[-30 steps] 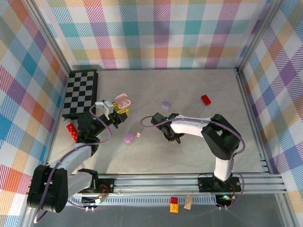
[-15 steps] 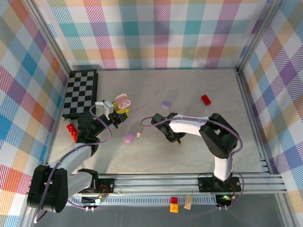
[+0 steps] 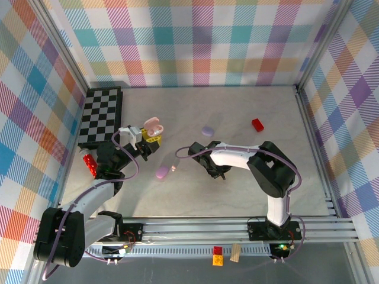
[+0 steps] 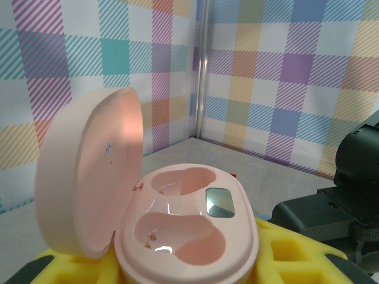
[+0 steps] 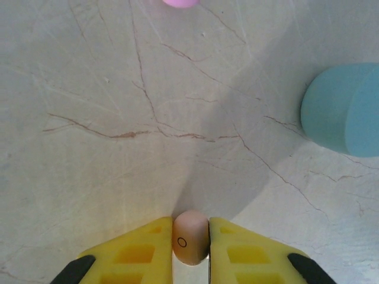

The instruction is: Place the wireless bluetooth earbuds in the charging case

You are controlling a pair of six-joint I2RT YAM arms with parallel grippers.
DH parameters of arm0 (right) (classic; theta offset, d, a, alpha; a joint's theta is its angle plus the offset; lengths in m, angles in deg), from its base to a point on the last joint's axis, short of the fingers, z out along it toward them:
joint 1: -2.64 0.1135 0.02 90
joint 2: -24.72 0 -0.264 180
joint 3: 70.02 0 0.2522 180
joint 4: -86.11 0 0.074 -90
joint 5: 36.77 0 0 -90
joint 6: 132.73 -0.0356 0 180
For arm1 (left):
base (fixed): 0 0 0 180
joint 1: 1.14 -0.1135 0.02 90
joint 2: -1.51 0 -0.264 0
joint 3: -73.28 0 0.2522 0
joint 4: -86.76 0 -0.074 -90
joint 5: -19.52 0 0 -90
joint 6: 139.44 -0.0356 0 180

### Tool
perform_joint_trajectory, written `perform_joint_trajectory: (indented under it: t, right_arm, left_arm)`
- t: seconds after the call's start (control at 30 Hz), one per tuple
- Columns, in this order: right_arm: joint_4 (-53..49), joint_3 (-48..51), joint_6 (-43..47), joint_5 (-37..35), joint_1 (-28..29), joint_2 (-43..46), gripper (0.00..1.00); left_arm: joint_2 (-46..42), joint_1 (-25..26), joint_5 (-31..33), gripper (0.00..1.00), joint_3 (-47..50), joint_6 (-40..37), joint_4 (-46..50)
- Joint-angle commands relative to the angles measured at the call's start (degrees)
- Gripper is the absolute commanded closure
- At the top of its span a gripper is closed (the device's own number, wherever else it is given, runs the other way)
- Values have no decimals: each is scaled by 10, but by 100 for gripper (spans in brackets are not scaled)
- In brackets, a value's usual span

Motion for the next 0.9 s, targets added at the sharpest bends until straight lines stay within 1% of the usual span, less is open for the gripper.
perform_joint_trajectory:
  t: [0.0,0.07,0.2,0.33,0.5,0.57,0.63,0.73,0.87]
  right_arm:
    - [17,20,3,26,-8,46,83]
    - [39,39,3,57,-18,85,83]
    - [90,89,1,161,-55,189,83]
    - [97,113,-8,288,-113,275,82]
    - [99,123,-1,408,-169,363,82]
    - [102,120,-1,454,-186,392,82]
    - [107,113,-4,516,-206,417,82]
    - [120,99,-11,596,-222,440,82]
    - [137,82,-17,671,-230,459,82]
  left_arm:
    - [-7,4,-21,68,-10,-8,7]
    - [-8,16,-19,68,-16,-18,21]
    - [-8,47,-19,68,-35,-46,71]
    - [2,80,-30,67,-51,-69,96]
    - [27,125,-35,67,-77,-101,120]
    - [39,146,-38,67,-91,-116,133]
    - [55,164,-43,67,-104,-125,137]
    - [75,187,-48,67,-119,-131,136]
    - [93,218,-48,67,-141,-153,155]
